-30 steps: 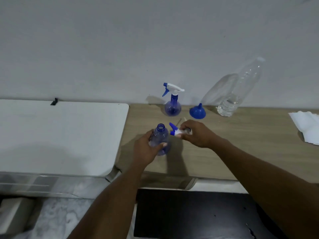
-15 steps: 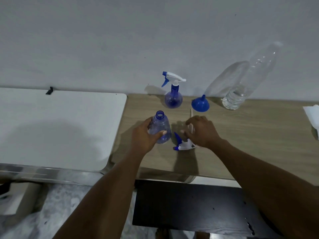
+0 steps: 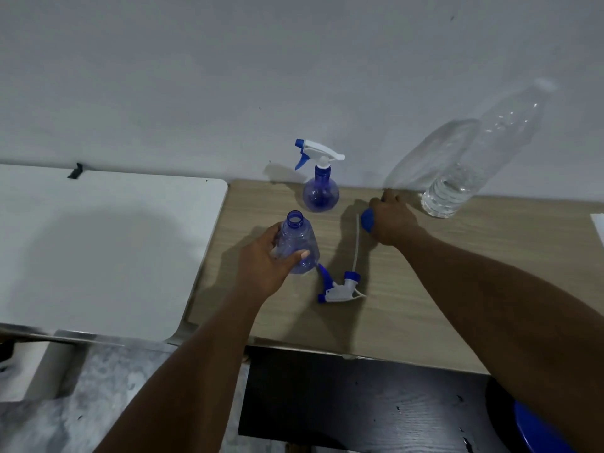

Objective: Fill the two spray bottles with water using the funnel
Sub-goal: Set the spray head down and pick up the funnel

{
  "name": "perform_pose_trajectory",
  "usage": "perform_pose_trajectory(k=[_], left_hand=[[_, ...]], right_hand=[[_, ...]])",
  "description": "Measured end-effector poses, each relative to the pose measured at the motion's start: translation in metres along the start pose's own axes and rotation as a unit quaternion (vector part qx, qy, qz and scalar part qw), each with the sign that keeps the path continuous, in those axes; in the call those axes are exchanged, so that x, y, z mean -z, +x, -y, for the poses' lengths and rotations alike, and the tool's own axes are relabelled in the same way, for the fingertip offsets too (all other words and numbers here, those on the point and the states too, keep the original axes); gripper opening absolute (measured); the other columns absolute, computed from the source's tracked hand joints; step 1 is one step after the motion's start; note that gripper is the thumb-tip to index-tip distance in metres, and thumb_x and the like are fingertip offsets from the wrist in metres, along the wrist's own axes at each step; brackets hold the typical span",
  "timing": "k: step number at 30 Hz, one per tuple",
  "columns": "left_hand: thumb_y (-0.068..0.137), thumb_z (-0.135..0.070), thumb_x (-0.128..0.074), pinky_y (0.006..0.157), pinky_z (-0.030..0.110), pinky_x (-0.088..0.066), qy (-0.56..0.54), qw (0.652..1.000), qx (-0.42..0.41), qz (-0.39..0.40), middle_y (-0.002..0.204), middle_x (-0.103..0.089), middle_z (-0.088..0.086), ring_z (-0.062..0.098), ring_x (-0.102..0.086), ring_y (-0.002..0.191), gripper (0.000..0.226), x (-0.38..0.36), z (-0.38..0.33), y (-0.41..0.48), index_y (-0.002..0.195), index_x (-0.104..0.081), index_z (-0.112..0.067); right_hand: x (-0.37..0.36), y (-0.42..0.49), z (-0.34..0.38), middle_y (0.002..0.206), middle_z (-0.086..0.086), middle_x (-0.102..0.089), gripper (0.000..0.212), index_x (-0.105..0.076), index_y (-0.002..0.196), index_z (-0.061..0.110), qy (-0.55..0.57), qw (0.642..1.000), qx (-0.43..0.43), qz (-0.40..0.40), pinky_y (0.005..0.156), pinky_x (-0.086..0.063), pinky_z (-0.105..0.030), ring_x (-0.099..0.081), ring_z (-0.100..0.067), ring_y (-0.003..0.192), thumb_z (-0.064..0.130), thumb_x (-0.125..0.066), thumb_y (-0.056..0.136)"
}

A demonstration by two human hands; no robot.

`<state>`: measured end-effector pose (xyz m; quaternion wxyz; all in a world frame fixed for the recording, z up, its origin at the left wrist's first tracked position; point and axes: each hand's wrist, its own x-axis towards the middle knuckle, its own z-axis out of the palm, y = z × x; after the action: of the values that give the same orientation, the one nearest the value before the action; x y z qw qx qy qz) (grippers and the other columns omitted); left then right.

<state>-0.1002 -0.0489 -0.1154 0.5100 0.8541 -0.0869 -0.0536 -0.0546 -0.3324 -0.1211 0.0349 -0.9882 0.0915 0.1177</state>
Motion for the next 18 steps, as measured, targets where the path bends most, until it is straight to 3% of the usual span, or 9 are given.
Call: perform_pose_trajectory(k=[4,8,12,14,18], left_hand=[[0.078,-0.029,-0.083,0.073,-0.005,-0.038,0.016,1.000,0.001,-0.001,0.100,-0.057,-0.029,-0.014,-0.057,0.091,0.052,0.000,-0.004,-0.004,0.123,-0.055,-0.031],[0.079,-0.033,-0.082,0.072,-0.001,-0.037,0.037,0.999,0.007,0.012,0.110,-0.061,-0.014,-0.004,-0.057,0.092,0.058,0.000,-0.003,-0.009,0.130,-0.057,-0.024],[0.076,-0.038,-0.084,0.085,0.016,-0.045,0.027,0.999,0.019,0.011,0.109,-0.063,-0.015,0.004,-0.060,0.102,0.060,-0.002,0.000,-0.019,0.128,-0.057,-0.028],[0.075,-0.037,-0.084,0.084,0.016,-0.046,0.025,0.999,0.018,0.007,0.101,-0.062,-0.022,0.001,-0.061,0.098,0.054,-0.002,0.001,-0.024,0.122,-0.057,-0.034],[0.074,-0.042,-0.084,0.085,0.016,-0.044,0.026,1.000,0.016,0.003,0.106,-0.063,-0.018,0.003,-0.061,0.100,0.063,0.001,0.002,-0.034,0.130,-0.059,-0.027]], right_hand=[[-0.006,-0.025,-0.004,0.132,-0.016,-0.046,0.063,-0.044,0.132,0.012,-0.019,0.998,-0.044,0.031,0.090,-0.047,-0.044,-0.043,-0.038,0.123,0.033,-0.075,0.081],[-0.003,-0.045,-0.015,0.126,-0.013,-0.052,0.069,-0.044,0.128,0.015,0.022,0.996,-0.074,0.052,0.087,-0.049,-0.046,-0.054,-0.037,0.114,0.047,-0.077,0.077],[0.023,-0.062,-0.004,0.133,-0.014,-0.051,0.079,-0.046,0.134,0.012,0.178,0.980,-0.078,-0.048,0.091,-0.051,-0.046,-0.058,-0.035,0.115,0.056,-0.076,0.076],[0.047,-0.073,0.016,0.130,-0.013,-0.057,0.080,-0.050,0.137,0.010,0.334,0.937,-0.077,-0.068,0.090,-0.053,-0.041,-0.062,-0.031,0.110,0.056,-0.075,0.078],[0.086,-0.098,0.063,0.111,-0.017,-0.069,0.054,-0.066,0.115,0.006,0.579,0.815,-0.025,-0.003,0.071,-0.058,-0.032,-0.067,-0.021,0.077,0.052,-0.068,0.087]])
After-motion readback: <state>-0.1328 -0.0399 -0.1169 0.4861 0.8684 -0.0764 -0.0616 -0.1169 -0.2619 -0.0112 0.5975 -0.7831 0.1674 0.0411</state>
